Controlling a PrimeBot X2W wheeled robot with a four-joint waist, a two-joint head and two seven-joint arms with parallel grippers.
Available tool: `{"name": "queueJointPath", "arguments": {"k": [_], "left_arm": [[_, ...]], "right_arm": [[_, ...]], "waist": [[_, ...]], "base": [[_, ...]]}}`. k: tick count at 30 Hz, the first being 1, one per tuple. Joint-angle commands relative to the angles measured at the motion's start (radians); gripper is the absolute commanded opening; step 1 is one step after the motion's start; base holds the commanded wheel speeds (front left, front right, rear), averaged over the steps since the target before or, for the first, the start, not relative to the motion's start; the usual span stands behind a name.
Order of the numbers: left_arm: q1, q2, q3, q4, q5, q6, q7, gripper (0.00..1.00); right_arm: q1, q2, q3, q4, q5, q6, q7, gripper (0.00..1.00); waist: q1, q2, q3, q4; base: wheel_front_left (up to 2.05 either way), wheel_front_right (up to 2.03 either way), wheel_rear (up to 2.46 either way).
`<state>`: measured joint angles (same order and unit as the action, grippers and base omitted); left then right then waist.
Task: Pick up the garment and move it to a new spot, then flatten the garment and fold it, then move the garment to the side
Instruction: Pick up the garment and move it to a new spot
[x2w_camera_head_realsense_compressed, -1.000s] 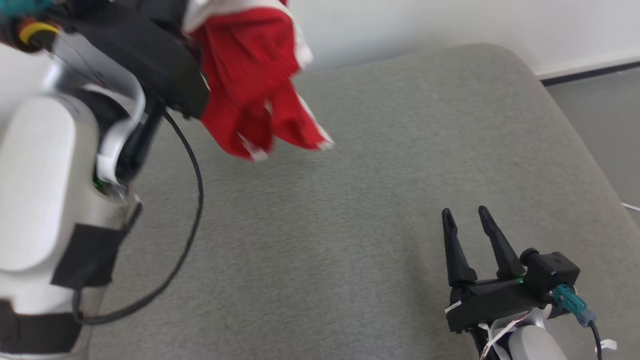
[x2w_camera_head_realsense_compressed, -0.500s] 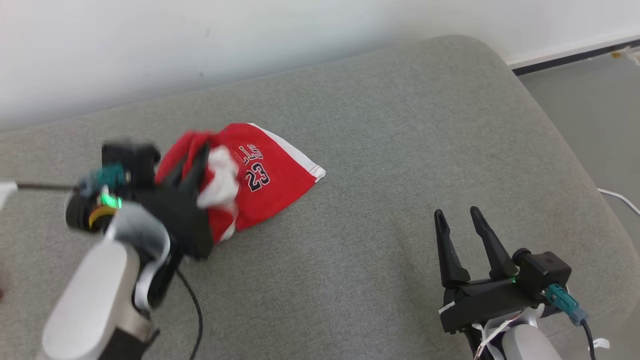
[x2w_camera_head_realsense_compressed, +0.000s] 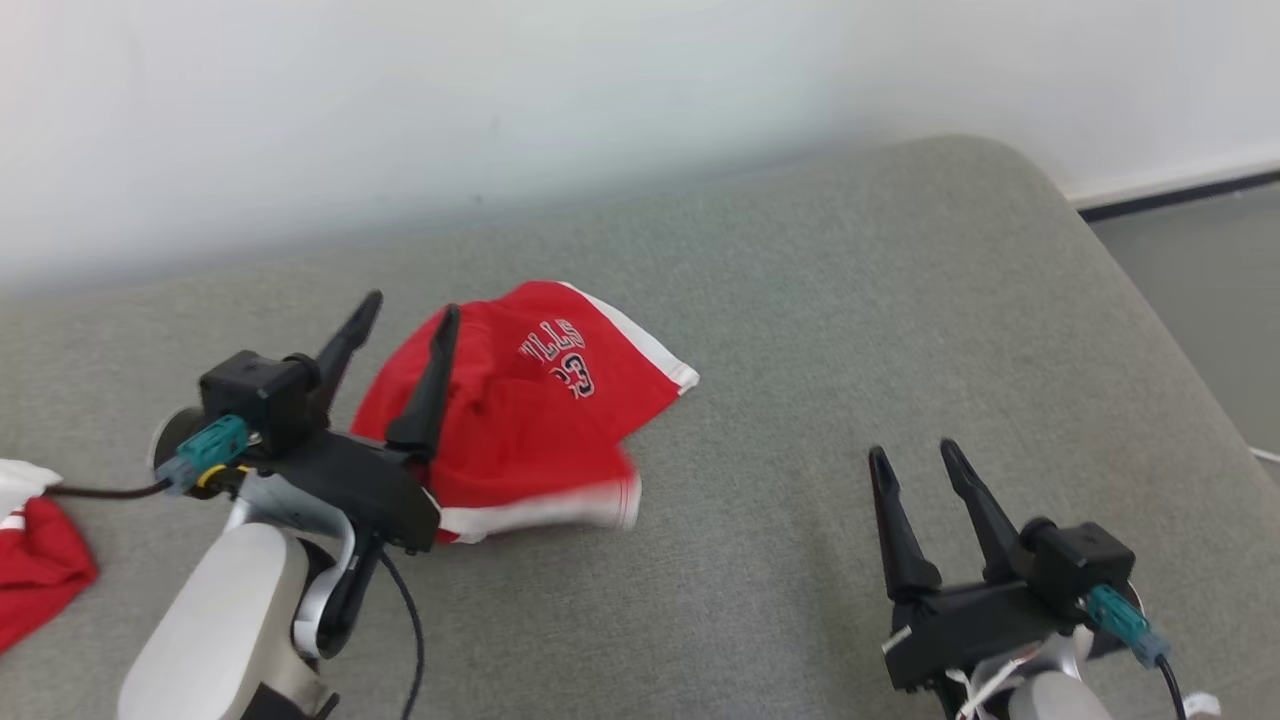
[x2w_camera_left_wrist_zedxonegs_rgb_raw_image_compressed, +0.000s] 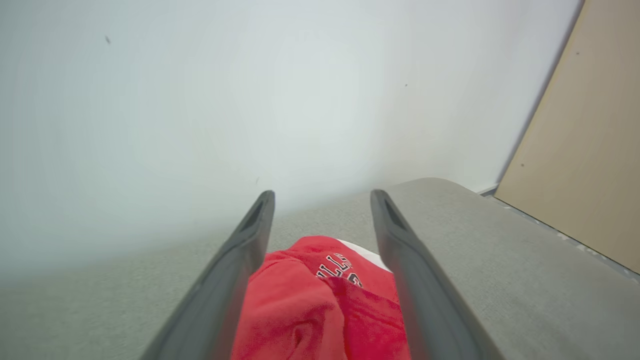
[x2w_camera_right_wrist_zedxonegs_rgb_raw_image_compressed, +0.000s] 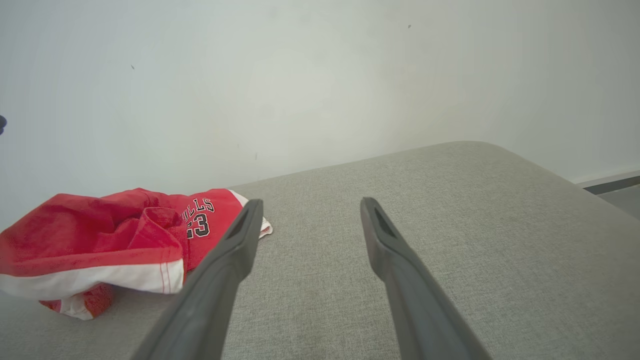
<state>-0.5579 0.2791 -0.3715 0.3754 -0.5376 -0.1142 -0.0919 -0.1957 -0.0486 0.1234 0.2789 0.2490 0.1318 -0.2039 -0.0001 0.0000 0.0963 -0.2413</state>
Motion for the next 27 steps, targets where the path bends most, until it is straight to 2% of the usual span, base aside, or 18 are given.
{"name": "queueJointPath", "arguments": {"k": [1, 6, 10, 13, 19, 27], "left_arm": [[0.008, 0.012, 0.004, -0.014, 0.017, 0.011, -0.023, 1.0], [0.077, 0.062, 0.014, -0.093, 0.089, 0.083, -0.087, 1.0], [0.174, 0.09, 0.055, -0.172, 0.103, 0.165, -0.119, 1.0], [0.261, 0.126, 0.076, -0.232, 0.122, 0.221, -0.109, 1.0], [0.431, 0.149, 0.124, -0.338, 0.103, 0.312, -0.083, 1.0], [0.615, 0.16, 0.154, -0.454, 0.075, 0.376, -0.053, 1.0]], "right_arm": [[0.019, -0.003, -0.008, -0.003, -0.006, -0.002, 0.001, 1.0], [0.058, -0.003, -0.033, -0.022, -0.03, -0.002, 0.017, 1.0], [0.078, -0.003, -0.051, -0.04, -0.042, -0.002, 0.031, 1.0], [0.085, -0.002, -0.063, -0.061, -0.045, -0.002, 0.038, 1.0], [0.111, -0.002, -0.07, -0.085, -0.047, -0.002, 0.046, 1.0], [0.147, -0.003, -0.072, -0.12, -0.06, -0.002, 0.069, 1.0]], "waist": [[0.0001, 0.0, -0.04, 0.038], [0.0001, 0.0, -0.069, 0.067], [0.0001, 0.0, -0.085, 0.078], [0.0001, 0.0, -0.093, 0.086], [0.0001, 0.0, -0.104, 0.102], [0.0001, 0.0, -0.111, 0.127]], "base": [[0.0, 0.0, 0.0], [0.0, 0.0, 0.0], [0.0, 0.0, 0.0], [0.0, 0.0, 0.0], [0.0, 0.0, 0.0], [0.0, 0.0, 0.0]]}}
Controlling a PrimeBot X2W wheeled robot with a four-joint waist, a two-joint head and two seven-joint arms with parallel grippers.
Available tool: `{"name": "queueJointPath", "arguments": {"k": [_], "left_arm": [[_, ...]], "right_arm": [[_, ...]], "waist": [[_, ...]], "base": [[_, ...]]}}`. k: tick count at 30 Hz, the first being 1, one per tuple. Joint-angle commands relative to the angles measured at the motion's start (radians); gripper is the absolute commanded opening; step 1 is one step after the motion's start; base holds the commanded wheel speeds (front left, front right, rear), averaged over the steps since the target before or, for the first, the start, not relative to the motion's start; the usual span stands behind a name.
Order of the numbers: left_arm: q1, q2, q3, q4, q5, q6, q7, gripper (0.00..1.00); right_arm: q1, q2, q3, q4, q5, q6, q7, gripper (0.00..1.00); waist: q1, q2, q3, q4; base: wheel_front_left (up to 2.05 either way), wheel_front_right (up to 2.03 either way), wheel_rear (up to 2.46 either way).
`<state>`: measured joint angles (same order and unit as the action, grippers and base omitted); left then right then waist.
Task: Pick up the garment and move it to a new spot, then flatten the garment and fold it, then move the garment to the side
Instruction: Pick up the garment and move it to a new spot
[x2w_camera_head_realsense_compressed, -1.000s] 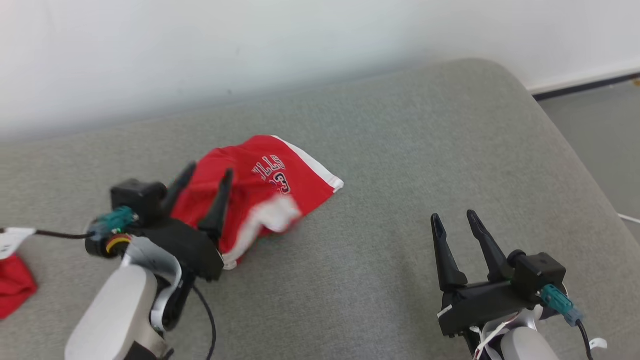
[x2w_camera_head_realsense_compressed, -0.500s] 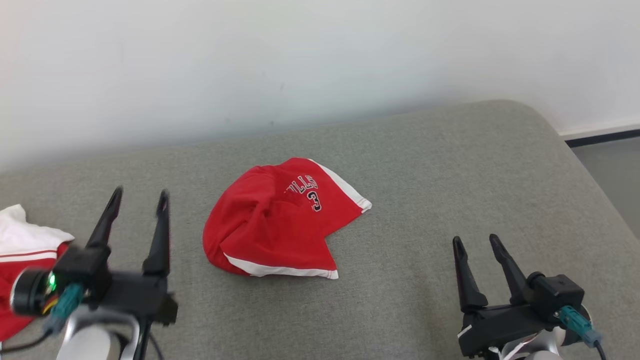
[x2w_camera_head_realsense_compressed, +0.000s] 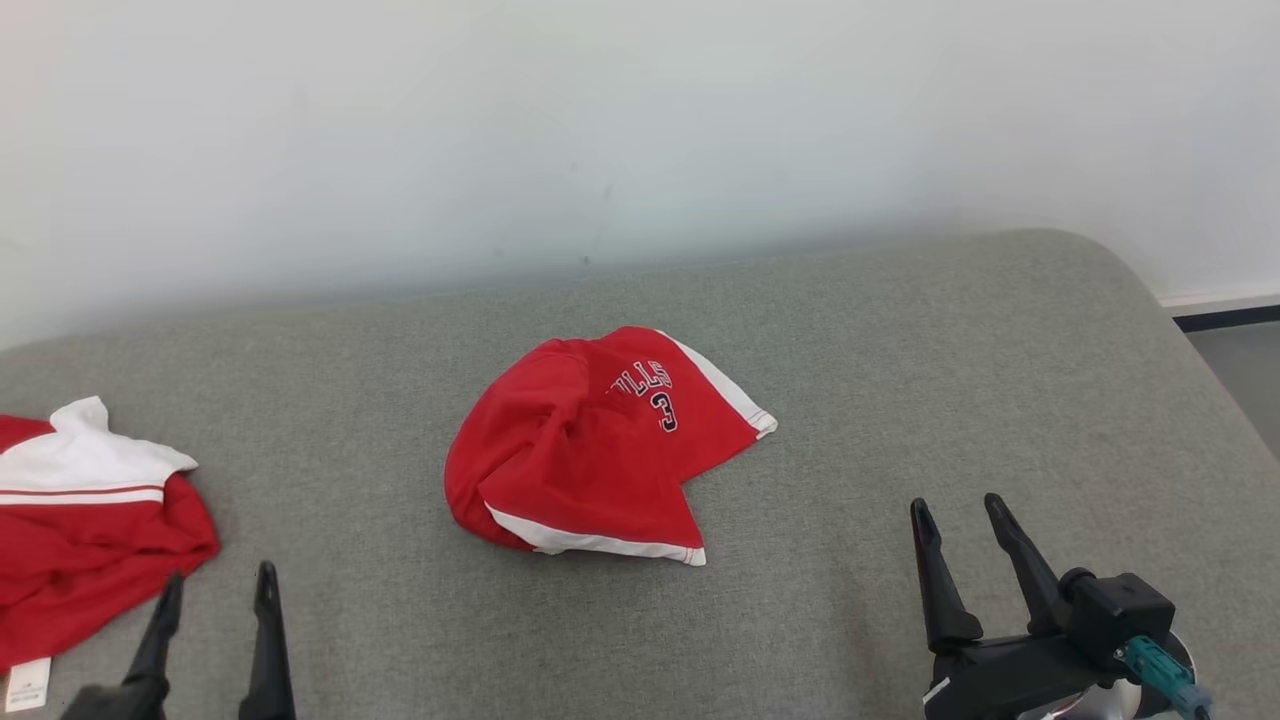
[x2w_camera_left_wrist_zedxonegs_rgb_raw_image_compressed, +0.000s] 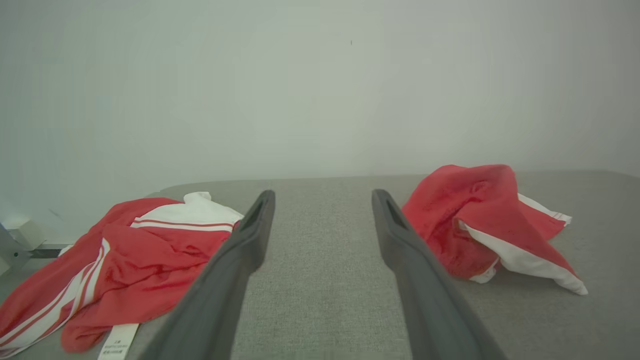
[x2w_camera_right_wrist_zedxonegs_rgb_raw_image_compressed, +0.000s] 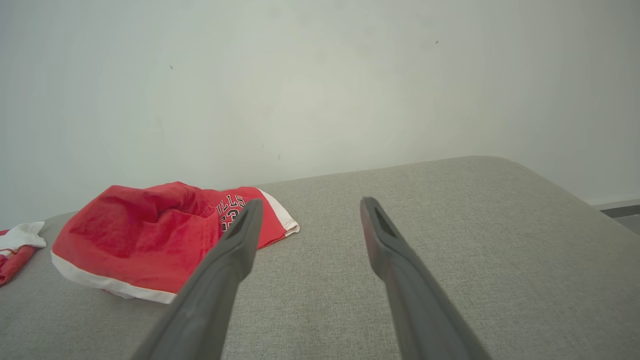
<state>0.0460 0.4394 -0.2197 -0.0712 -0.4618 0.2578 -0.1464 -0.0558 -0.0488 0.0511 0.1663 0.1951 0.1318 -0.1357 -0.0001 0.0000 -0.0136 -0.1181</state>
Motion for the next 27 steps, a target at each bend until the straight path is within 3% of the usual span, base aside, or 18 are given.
{"name": "queueJointPath", "arguments": {"k": [1, 14, 27], "left_arm": [[0.03, 0.002, -0.003, -0.016, -0.002, 0.005, 0.007, 1.0], [0.094, -0.003, -0.001, -0.057, 0.025, 0.066, -0.014, 1.0], [0.101, 0.002, 0.055, -0.062, -0.009, 0.061, -0.072, 1.0]], "right_arm": [[0.013, -0.002, -0.001, -0.012, -0.006, -0.002, 0.004, 1.0], [0.055, -0.002, 0.012, -0.059, -0.016, -0.002, 0.042, 1.0], [0.064, -0.002, -0.004, -0.069, -0.017, -0.002, 0.047, 1.0]], "waist": [[0.0001, 0.0, -0.002, 0.006], [0.0001, 0.0, -0.014, 0.041], [0.0001, 0.0, -0.013, 0.039]], "base": [[0.0, 0.0, 0.0], [0.0, 0.0, 0.0], [0.0, 0.0, 0.0]]}}
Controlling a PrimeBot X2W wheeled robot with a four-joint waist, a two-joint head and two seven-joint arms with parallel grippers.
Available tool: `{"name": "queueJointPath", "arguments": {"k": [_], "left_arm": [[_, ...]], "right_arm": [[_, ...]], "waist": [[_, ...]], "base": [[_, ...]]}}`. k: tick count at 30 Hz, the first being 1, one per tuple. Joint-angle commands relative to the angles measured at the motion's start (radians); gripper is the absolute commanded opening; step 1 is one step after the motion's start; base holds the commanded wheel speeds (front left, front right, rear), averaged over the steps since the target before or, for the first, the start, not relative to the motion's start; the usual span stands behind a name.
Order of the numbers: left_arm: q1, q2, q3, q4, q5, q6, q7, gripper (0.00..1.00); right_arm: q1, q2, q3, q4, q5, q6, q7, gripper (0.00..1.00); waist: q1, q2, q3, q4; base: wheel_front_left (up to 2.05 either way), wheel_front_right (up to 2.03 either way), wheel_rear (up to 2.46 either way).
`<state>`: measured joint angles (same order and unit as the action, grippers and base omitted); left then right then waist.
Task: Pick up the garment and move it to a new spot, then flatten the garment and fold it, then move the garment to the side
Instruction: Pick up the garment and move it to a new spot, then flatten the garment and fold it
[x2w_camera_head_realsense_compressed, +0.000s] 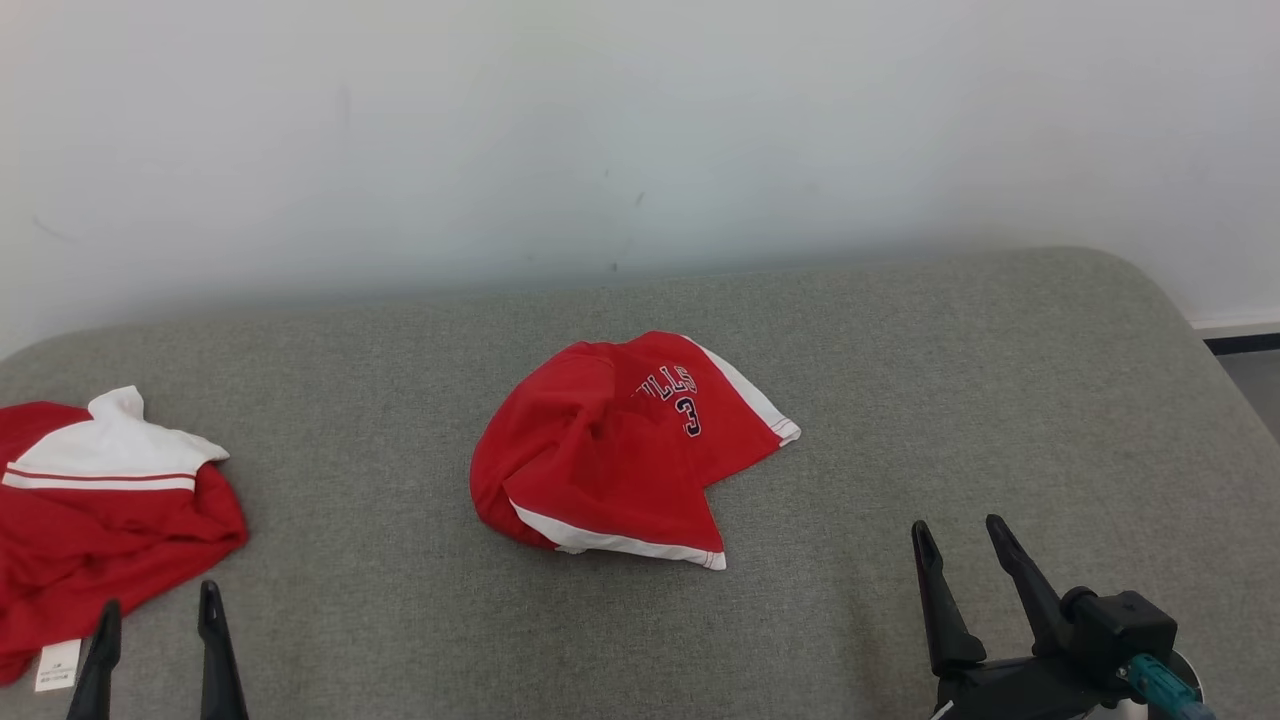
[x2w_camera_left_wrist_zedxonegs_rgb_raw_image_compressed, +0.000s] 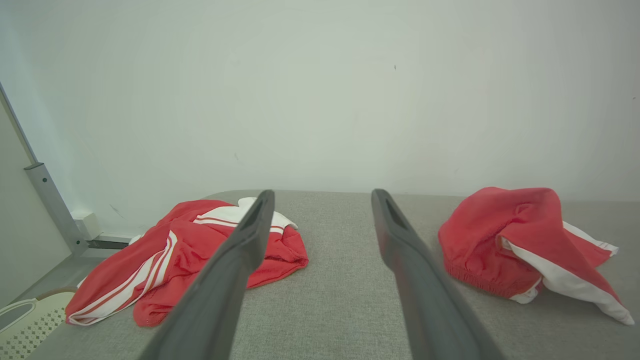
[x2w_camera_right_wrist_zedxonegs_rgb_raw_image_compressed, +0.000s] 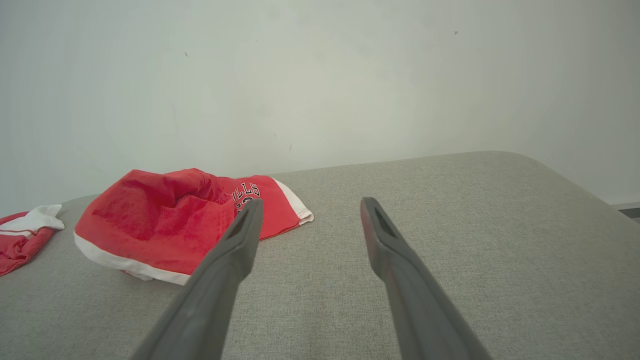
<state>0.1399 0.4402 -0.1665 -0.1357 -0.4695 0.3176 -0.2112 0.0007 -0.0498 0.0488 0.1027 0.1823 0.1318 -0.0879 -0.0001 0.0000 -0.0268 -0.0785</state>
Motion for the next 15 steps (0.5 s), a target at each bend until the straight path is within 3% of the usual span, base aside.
{"name": "queueJointPath", "arguments": {"k": [1, 15], "left_arm": [[0.007, 0.001, 0.004, 0.005, -0.004, -0.001, -0.009, 1.0], [0.008, -0.011, 0.008, 0.04, -0.018, -0.025, -0.035, 1.0]], "right_arm": [[0.007, -0.001, -0.003, -0.005, -0.004, -0.002, 0.0, 1.0], [0.006, -0.001, -0.002, 0.003, 0.0, -0.002, 0.004, 1.0]], "waist": [[0.0001, 0.0, 0.0, 0.0], [0.0001, 0.0, 0.0, -0.001]], "base": [[0.0, 0.0, 0.0], [0.0, 0.0, 0.0]]}}
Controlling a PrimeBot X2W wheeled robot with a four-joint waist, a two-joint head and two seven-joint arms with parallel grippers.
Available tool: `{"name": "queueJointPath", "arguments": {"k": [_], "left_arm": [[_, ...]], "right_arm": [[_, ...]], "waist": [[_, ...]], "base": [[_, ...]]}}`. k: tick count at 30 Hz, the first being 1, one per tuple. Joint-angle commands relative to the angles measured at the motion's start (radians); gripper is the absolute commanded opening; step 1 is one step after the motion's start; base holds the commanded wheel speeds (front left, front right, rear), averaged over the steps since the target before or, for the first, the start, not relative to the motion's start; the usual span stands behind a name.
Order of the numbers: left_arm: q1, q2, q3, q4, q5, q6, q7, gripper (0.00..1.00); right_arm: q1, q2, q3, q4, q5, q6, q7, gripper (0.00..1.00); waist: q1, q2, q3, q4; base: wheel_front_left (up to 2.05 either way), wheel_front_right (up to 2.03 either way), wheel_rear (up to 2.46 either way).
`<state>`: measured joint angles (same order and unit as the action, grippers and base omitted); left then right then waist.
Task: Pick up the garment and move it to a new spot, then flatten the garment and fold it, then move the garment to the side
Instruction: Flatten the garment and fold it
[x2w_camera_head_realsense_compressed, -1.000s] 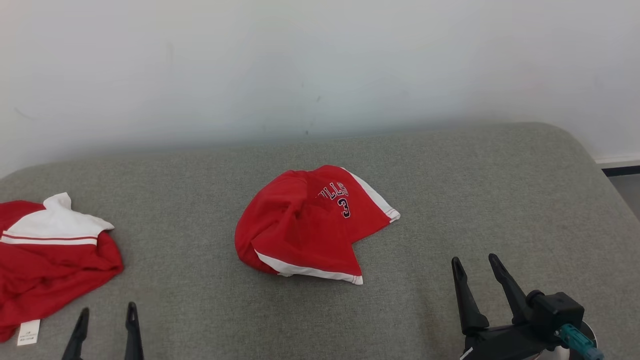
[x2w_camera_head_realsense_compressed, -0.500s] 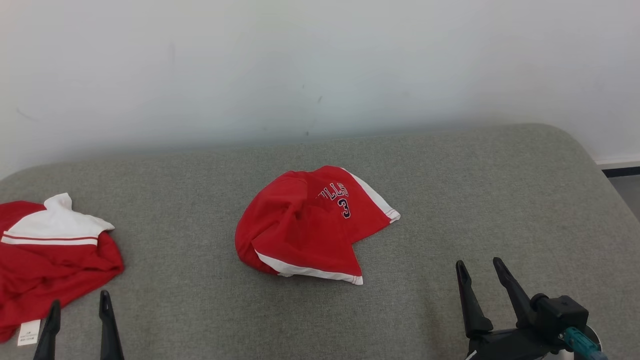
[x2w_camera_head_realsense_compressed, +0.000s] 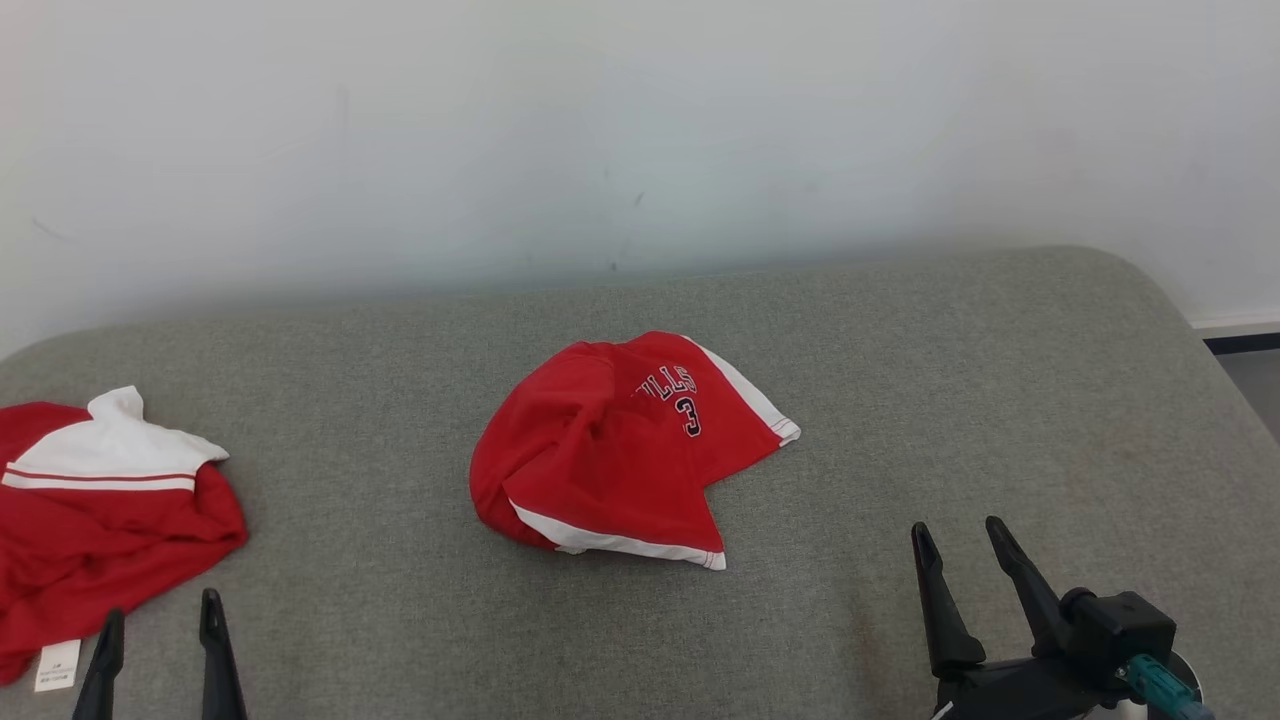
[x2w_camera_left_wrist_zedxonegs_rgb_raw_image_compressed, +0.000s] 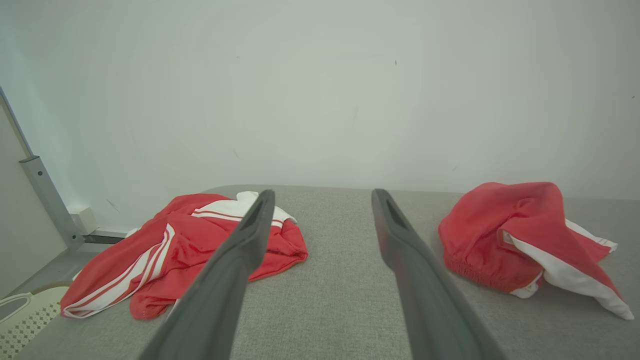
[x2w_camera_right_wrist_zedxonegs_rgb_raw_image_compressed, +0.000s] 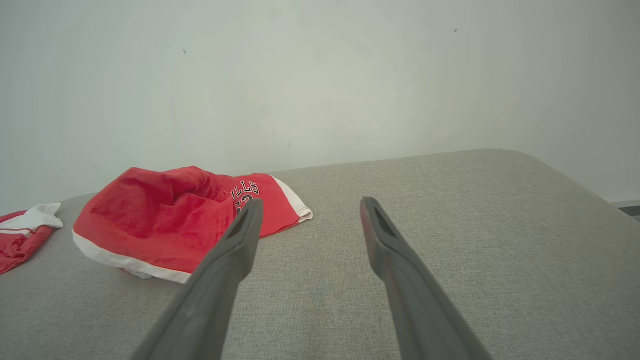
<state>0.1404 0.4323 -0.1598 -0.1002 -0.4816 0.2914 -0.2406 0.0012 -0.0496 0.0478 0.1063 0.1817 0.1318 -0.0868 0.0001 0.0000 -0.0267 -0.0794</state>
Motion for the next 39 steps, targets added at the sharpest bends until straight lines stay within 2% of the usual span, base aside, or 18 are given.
{"name": "queueJointPath", "arguments": {"k": [1, 14, 20, 24, 30, 36, 39], "left_arm": [[0.007, -0.003, 0.002, 0.007, -0.006, 0.001, -0.007, 1.0], [-0.006, -0.019, 0.008, -0.002, -0.004, 0.005, -0.015, 1.0], [-0.055, -0.044, -0.021, -0.009, 0.035, -0.009, -0.023, 1.0], [-0.112, -0.067, -0.052, 0.009, 0.048, -0.035, -0.023, 1.0], [-0.169, -0.101, -0.076, 0.042, 0.056, -0.054, -0.024, 1.0], [-0.188, -0.129, -0.086, 0.078, 0.062, -0.071, -0.024, 1.0], [-0.195, -0.139, -0.093, 0.09, 0.07, -0.083, -0.024, 1.0]], "right_arm": [[0.005, -0.001, -0.001, -0.001, 0.0, -0.002, 0.003, 1.0], [0.011, -0.001, -0.001, 0.014, 0.003, -0.002, -0.001, 1.0], [-0.001, -0.001, 0.013, 0.031, 0.025, -0.002, -0.008, 1.0], [-0.031, -0.001, 0.039, 0.064, 0.042, -0.002, -0.006, 1.0], [-0.127, -0.001, 0.118, 0.199, 0.059, -0.002, 0.029, 1.0], [-0.27, -0.002, 0.183, 0.426, 0.1, -0.002, 0.036, 1.0], [-0.33, -0.002, 0.181, 0.557, 0.082, -0.002, 0.022, 1.0]], "waist": [[-0.0001, 0.0, 0.0, 0.0], [-0.0001, 0.0, 0.002, 0.003], [-0.0001, 0.0, 0.009, 0.025], [-0.0001, 0.0, 0.022, 0.064], [-0.0001, 0.0, 0.043, 0.133], [-0.0001, 0.0, 0.056, 0.213], [-0.0001, 0.0, 0.057, 0.253]], "base": [[0.0, 0.0, 0.0], [0.0, 0.0, 0.0], [0.0, 0.0, 0.0], [0.0, 0.0, 0.0], [0.0, 0.0, 0.0], [0.0, 0.0, 0.0], [0.0, 0.0, 0.0]]}}
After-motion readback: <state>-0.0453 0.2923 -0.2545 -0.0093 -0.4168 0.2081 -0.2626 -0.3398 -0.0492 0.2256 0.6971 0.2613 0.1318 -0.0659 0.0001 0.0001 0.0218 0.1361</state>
